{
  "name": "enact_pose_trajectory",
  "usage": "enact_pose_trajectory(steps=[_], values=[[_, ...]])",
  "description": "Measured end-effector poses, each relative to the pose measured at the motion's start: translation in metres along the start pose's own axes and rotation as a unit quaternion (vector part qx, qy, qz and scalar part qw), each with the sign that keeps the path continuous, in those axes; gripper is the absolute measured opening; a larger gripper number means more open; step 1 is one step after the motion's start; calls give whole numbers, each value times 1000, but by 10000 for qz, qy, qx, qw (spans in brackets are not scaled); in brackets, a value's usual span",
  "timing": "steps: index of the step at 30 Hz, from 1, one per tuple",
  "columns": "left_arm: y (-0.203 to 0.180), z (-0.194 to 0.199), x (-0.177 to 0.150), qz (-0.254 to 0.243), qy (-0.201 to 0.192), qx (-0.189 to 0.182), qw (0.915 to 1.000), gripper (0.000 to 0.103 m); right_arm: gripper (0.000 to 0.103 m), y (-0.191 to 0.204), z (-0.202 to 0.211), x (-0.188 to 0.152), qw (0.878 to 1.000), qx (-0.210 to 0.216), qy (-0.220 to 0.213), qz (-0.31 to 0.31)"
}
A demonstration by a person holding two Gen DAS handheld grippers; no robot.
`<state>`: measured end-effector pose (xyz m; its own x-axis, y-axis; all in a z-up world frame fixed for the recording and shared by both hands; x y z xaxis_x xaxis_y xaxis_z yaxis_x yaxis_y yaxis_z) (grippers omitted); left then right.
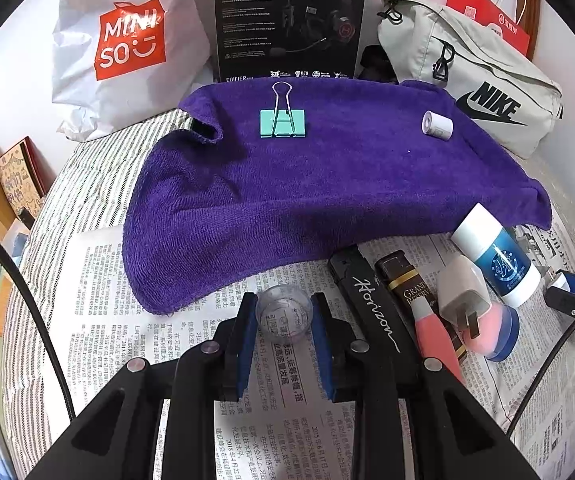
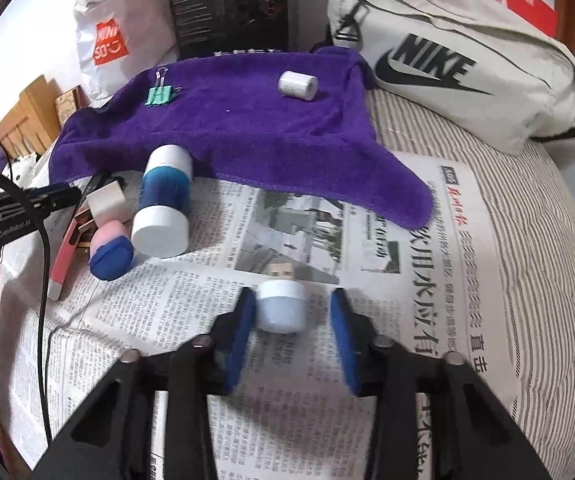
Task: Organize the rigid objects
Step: 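Close the right gripper on the white USB light while the left gripper holds the cup, then carry the clear cup and the USB light over the purple towel with both grippers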
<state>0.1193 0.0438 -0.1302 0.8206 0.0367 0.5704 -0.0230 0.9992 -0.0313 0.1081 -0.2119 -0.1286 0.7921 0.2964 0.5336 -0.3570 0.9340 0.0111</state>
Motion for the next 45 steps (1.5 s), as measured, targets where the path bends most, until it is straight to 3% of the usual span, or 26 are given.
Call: enact_pose_trajectory(steps=[3, 21, 31, 45], values=[[0, 0, 0, 10, -4, -4, 10000, 26, 23, 5, 1, 1, 9999, -7, -33, 132], [-1, 2, -3, 37, -40, 5, 10000, 26, 24, 2, 3, -3, 9989, 50, -460, -3], [2, 4, -3, 137, 47, -136, 9998, 26, 24, 2, 3, 0, 9997, 78, -206, -63], [10, 22, 3, 335, 2, -308, 9990, 26, 24, 0, 16, 22, 9997, 30, -247, -29]])
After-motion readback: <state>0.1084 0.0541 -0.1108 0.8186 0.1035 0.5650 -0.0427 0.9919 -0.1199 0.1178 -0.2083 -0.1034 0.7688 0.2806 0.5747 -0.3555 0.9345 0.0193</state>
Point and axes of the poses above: each gripper's, at about its wrist camera, not at the fingertips, and z roughly against the way its jaws point, y to its left, x to its top, the point moved 6 cm from there along -z, roughly the way its jaws point, and after that the axes turned 3 degrees about z, right-handed, at the moved point
